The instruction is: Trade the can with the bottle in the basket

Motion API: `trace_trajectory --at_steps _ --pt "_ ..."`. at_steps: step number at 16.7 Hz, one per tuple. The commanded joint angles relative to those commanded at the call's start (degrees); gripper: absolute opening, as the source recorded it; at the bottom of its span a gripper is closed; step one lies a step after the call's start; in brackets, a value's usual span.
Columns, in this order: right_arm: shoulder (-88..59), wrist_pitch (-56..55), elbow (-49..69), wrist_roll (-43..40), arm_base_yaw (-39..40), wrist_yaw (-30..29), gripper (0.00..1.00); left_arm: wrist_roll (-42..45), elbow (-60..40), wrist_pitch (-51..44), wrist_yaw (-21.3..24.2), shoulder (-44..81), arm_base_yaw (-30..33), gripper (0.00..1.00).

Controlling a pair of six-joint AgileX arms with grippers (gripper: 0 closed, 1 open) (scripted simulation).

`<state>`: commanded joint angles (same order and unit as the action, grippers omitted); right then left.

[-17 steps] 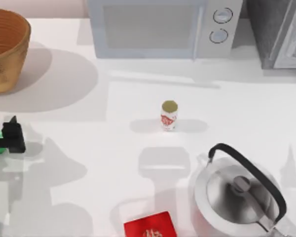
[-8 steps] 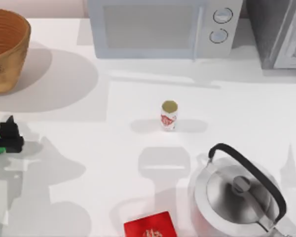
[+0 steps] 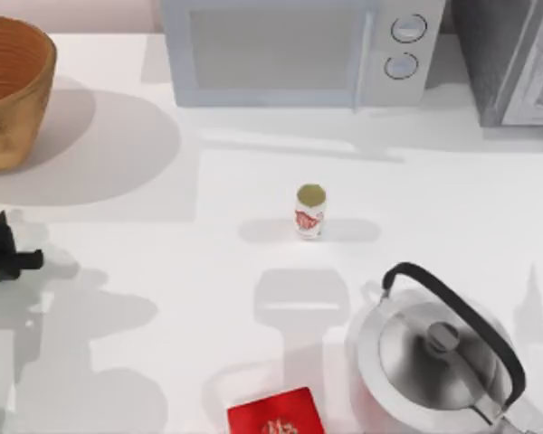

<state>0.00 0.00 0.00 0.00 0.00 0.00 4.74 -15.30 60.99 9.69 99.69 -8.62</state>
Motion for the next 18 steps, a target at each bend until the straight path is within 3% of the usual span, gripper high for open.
trace_trajectory --at_steps 2,12,18 --pt "0.0 0.0 0.0 0.0 0.0 0.0 1.0 0.0 0.0 0.0 0.0 0.0 0.0 0.0" --pt "0.0 0.0 0.0 0.0 0.0 0.0 1.0 0.1 -0.4 -0.7 0.7 -0.3 0.6 0.0" --pt "0.0 0.0 0.0 0.0 0.0 0.0 1.0 1.7 -11.5 -17.1 12.6 -5.4 8.6 0.0"
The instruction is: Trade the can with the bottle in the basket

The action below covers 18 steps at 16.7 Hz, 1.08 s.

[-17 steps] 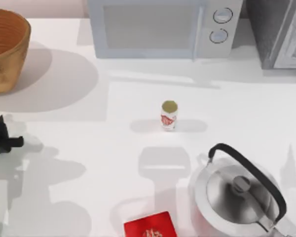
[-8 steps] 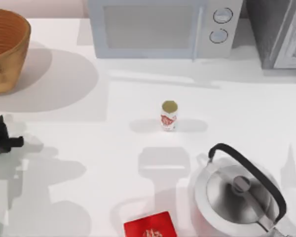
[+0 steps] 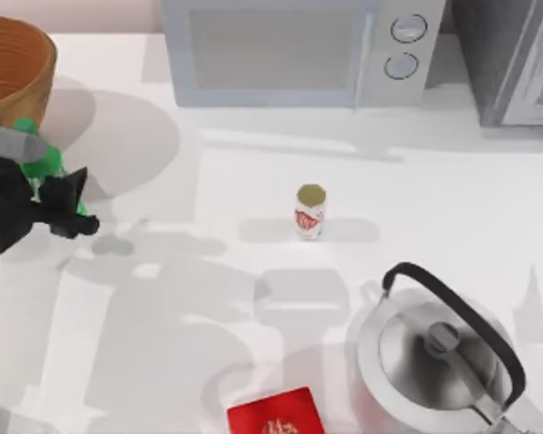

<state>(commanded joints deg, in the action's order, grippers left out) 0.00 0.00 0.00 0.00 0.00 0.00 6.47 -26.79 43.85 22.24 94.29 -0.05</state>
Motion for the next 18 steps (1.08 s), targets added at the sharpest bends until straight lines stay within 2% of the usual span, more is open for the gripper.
trace_trajectory --at_steps 3,6,9,12,15,18 --pt "0.0 0.0 0.0 0.0 0.0 0.0 1.0 1.1 -10.9 -14.6 5.3 -2.8 2.0 0.0" --pt "0.0 0.0 0.0 0.0 0.0 0.0 1.0 1.8 -24.1 -29.1 5.8 -4.1 -0.7 0.0" --pt "0.0 0.0 0.0 0.0 0.0 0.0 1.0 1.9 -36.8 -41.1 2.6 -3.7 -6.0 0.0" --pt "0.0 0.0 0.0 0.0 0.0 0.0 1.0 1.3 -46.9 -49.0 -2.4 -2.7 -10.9 0.0" --pt "0.0 0.0 0.0 0.0 0.0 0.0 1.0 0.7 -52.5 -53.3 -6.3 -1.8 -14.3 0.0" --pt "0.0 0.0 0.0 0.0 0.0 0.0 1.0 0.6 -53.3 -53.9 -6.9 -1.7 -14.8 0.0"
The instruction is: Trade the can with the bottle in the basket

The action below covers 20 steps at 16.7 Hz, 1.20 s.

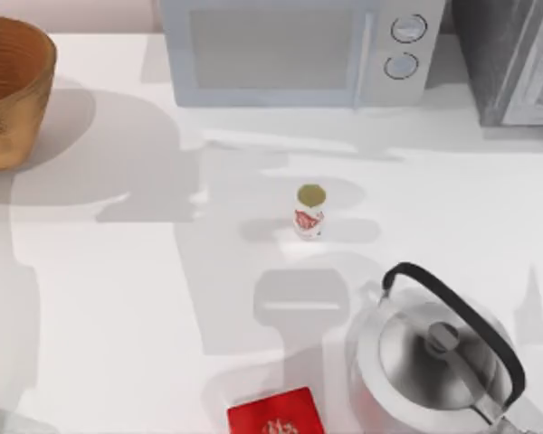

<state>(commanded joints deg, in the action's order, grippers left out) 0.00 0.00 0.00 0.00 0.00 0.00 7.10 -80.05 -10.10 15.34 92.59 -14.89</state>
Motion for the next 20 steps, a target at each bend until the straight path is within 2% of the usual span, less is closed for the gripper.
trace_trajectory --at_steps 4,10,14,20 --pt "0.0 0.0 0.0 0.0 0.0 0.0 1.0 0.1 0.0 1.1 -0.1 0.7 0.4 0.0" --pt "0.0 0.0 0.0 0.0 0.0 0.0 1.0 -0.6 -0.6 9.4 -1.4 9.9 1.8 0.0" --pt "0.0 0.0 0.0 0.0 0.0 0.0 1.0 -0.7 -0.6 9.5 -1.5 10.0 1.8 0.0" --pt "0.0 0.0 0.0 0.0 0.0 0.0 1.0 -0.7 -0.6 9.5 -1.5 10.0 1.8 0.45"
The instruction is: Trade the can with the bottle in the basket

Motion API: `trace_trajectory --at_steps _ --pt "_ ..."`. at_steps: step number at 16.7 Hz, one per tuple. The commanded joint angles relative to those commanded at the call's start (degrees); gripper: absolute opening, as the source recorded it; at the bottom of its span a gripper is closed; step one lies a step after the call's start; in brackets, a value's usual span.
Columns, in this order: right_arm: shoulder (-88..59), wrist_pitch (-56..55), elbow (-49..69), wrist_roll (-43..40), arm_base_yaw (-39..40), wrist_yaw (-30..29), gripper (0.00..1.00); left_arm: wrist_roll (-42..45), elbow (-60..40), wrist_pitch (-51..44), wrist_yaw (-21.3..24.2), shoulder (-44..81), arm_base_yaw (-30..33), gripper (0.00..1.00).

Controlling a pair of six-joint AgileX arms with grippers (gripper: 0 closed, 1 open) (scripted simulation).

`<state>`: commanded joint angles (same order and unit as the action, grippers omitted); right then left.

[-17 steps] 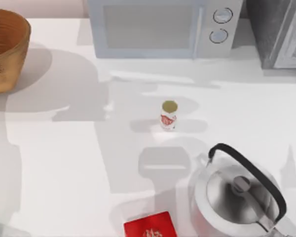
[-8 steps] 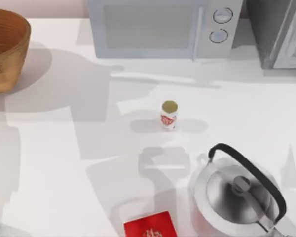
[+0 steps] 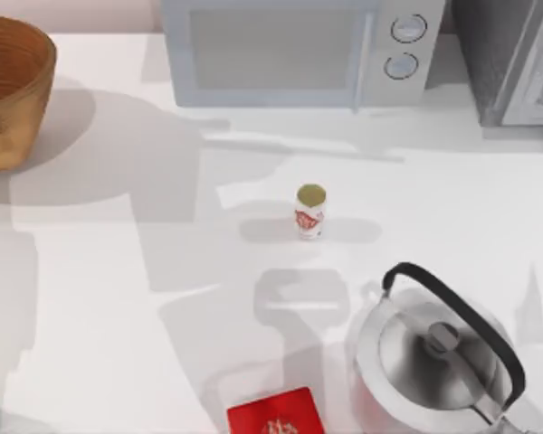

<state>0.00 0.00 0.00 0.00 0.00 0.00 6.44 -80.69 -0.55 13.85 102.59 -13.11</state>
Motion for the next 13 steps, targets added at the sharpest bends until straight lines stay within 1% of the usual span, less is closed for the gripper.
trace_trajectory --at_steps 7,8,13 --pt "0.0 0.0 0.0 0.0 0.0 0.0 1.0 0.0 0.0 0.0 0.0 0.0 0.0 0.98" --pt "0.0 0.0 0.0 0.0 0.0 0.0 1.0 0.0 0.0 0.0 0.0 0.0 0.0 1.0" --pt "0.0 0.0 0.0 0.0 0.0 0.0 1.0 0.0 0.0 0.0 0.0 0.0 0.0 1.0"
